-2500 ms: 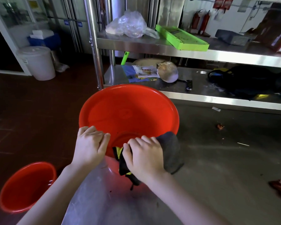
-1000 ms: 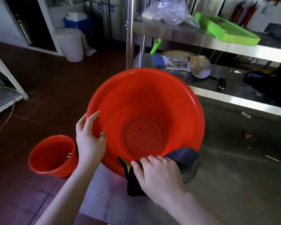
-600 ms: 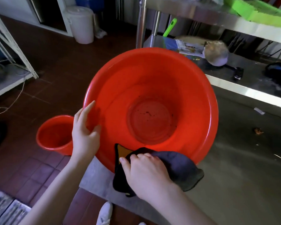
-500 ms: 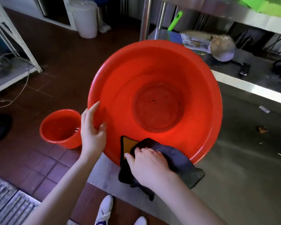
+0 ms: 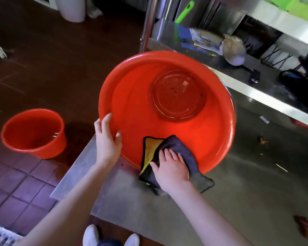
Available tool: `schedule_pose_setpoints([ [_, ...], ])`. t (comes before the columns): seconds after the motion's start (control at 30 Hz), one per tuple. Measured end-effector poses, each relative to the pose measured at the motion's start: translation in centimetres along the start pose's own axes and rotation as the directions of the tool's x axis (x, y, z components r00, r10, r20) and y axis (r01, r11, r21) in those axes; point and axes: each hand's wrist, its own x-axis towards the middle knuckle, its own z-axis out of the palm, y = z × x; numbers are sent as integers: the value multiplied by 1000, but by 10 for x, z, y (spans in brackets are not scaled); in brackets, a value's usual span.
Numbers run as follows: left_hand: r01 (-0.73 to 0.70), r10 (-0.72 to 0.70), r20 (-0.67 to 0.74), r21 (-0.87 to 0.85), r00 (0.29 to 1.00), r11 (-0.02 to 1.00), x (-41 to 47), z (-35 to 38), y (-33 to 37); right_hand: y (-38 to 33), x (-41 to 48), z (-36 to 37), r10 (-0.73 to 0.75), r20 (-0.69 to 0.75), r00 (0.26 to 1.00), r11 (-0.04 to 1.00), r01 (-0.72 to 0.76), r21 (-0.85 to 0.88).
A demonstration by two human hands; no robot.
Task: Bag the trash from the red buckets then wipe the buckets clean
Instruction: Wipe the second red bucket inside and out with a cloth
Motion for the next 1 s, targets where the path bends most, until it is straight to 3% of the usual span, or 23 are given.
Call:
schedule_pose_setpoints([
  [0.17,139,-150,109,109,983,984,4,10,-35,-1,28,19,63,85,994,996,-57,-74],
  [0.37,130,-141,134,91,981,987,16,22,-51,-4,60,34,125,-18,992,975,-126,-183],
  [0.63,108,-111,112,31,987,994,20,30,-71,3,173,35,245,-112,963,960,-257,-113],
  [0.8,103,-104,37,28,994,994,16,36,-76,-1,244,21,339,-111,934,939,-329,101],
  [0.87,115,-116,9,55,993,992,15,40,-74,-12,237,24,285,-142,948,956,-272,106],
  [1.0,140,-139,-23,68,990,988,16,41,-72,-54,167,51,-4,-272,962,993,35,109],
])
